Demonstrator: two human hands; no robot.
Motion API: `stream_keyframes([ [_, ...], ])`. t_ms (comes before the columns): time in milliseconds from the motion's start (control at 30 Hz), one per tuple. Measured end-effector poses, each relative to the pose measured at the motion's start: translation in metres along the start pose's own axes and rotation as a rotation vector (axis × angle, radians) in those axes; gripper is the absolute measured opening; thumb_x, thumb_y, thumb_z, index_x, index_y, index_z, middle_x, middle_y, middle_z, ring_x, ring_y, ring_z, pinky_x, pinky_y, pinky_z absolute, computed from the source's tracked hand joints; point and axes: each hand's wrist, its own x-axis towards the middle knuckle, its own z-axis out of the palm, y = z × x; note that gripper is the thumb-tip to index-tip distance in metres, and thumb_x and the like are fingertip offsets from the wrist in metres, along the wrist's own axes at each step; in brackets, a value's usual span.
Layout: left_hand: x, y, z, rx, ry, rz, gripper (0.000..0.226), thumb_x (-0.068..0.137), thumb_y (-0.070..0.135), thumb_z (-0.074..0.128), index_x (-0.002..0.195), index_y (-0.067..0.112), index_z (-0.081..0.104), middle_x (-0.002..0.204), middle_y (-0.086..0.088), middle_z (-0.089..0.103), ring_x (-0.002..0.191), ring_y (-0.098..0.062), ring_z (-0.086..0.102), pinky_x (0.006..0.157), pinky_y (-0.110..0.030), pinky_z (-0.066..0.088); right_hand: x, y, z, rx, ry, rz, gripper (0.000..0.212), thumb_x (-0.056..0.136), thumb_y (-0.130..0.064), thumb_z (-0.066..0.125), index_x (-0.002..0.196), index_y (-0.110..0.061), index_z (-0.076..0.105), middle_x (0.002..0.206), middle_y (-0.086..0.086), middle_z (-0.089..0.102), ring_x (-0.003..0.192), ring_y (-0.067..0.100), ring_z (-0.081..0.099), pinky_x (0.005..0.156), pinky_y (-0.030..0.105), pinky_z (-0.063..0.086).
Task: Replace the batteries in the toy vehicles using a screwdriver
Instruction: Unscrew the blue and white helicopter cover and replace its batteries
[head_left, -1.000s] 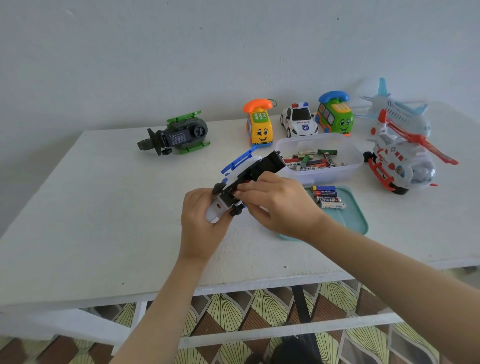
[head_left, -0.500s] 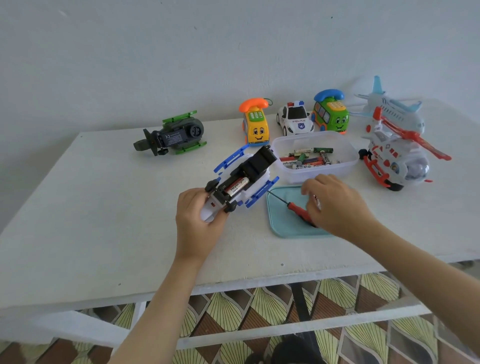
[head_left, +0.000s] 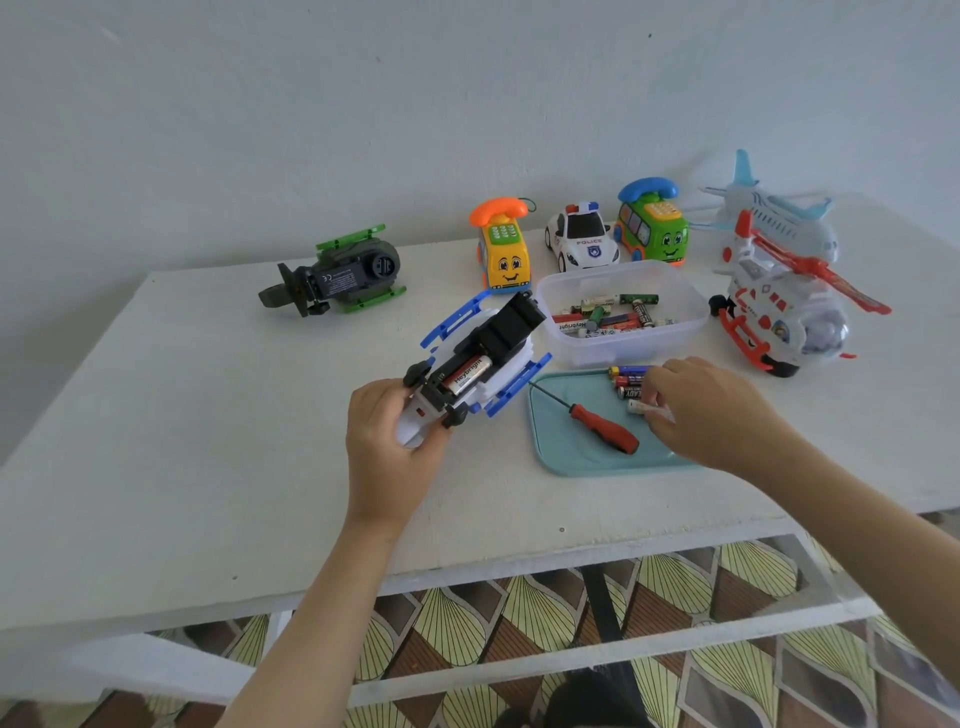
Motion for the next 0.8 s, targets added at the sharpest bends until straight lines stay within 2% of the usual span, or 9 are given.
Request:
stream_keyframes([
  [167, 0.0, 0.0, 0.0, -0.015, 0.002, 0.009, 0.035, 0.081, 0.034, 0.068, 0.098, 0.004, 0.066, 0.098, 0.006, 0.057, 0.093, -0.008, 0.045, 0.08, -0.009, 0.041, 0.002, 0.0, -0.007, 0.047, -0.028, 0.012, 0.017, 0.093, -0.028, 0.05, 0.106, -0.022, 0.059, 0.106, -0.004, 0.064, 0.097, 0.016, 0.057, 0.082, 0.031, 0.05],
  [300, 0.0, -0.003, 0.0, -0.022, -0.011, 0.012, 0.037, 0.082, 0.036, 0.069, 0.101, 0.005, 0.066, 0.1, 0.006, 0.058, 0.095, -0.011, 0.048, 0.08, -0.01, 0.043, 0.004, -0.003, -0.009, -0.014, -0.087, -0.001, 0.018, 0.093, -0.025, 0.048, 0.105, -0.02, 0.06, 0.105, -0.002, 0.065, 0.094, 0.018, 0.059, 0.076, 0.029, 0.049],
  [433, 0.0, -0.003, 0.0, -0.032, -0.013, 0.014, 0.037, 0.081, 0.035, 0.068, 0.102, 0.005, 0.066, 0.102, 0.006, 0.057, 0.097, -0.01, 0.048, 0.081, -0.011, 0.043, 0.004, -0.004, -0.011, 0.043, -0.113, -0.033, 0.025, 0.094, -0.039, 0.048, 0.095, -0.02, 0.064, 0.094, -0.006, 0.065, 0.086, 0.014, 0.059, 0.078, 0.03, 0.051],
  [500, 0.0, -0.002, 0.0, -0.028, -0.007, 0.022, 0.037, 0.081, 0.036, 0.067, 0.102, 0.004, 0.066, 0.101, 0.006, 0.056, 0.097, -0.009, 0.047, 0.081, -0.01, 0.043, 0.004, -0.004, -0.012, 0.185, -0.077, -0.033, 0.023, 0.095, -0.041, 0.048, 0.097, -0.021, 0.059, 0.09, -0.009, 0.063, 0.082, 0.012, 0.058, 0.075, 0.028, 0.05],
  [600, 0.001, -0.002, 0.0, -0.02, 0.002, 0.029, 0.038, 0.081, 0.036, 0.067, 0.101, 0.003, 0.066, 0.1, 0.006, 0.056, 0.097, -0.008, 0.046, 0.083, -0.009, 0.042, 0.005, -0.013, -0.017, 0.45, -0.088, -0.038, 0.015, 0.097, -0.031, 0.047, 0.103, -0.017, 0.048, 0.088, 0.0, 0.065, 0.077, 0.021, 0.06, 0.074, 0.036, 0.051],
  [633, 0.001, -0.002, 0.0, -0.016, 0.005, 0.036, 0.038, 0.081, 0.036, 0.067, 0.101, 0.003, 0.066, 0.1, 0.006, 0.056, 0.097, -0.007, 0.046, 0.083, -0.008, 0.041, 0.005, -0.018, -0.019, 0.52, -0.079, -0.049, 0.011, 0.098, -0.027, 0.047, 0.104, -0.018, 0.047, 0.086, -0.002, 0.064, 0.076, 0.021, 0.061, 0.074, 0.035, 0.051],
  [700, 0.001, -0.002, 0.0, -0.011, 0.012, 0.048, 0.039, 0.081, 0.036, 0.068, 0.099, 0.002, 0.065, 0.099, 0.006, 0.056, 0.096, -0.006, 0.045, 0.084, -0.006, 0.039, 0.005, -0.03, -0.023, 0.647, -0.007, -0.073, 0.012, 0.098, -0.019, 0.049, 0.106, -0.02, 0.057, 0.083, -0.01, 0.062, 0.073, 0.017, 0.06, 0.071, 0.029, 0.049],
  [800, 0.001, -0.001, 0.0, -0.017, 0.023, 0.049, 0.039, 0.081, 0.038, 0.069, 0.098, 0.002, 0.065, 0.098, 0.007, 0.055, 0.094, -0.006, 0.044, 0.083, -0.006, 0.038, 0.004, -0.055, -0.023, 0.9, 0.12, -0.054, 0.011, 0.091, -0.015, 0.061, 0.094, -0.024, 0.066, 0.08, -0.001, 0.067, 0.062, 0.007, 0.058, 0.061, 0.021, 0.048],
])
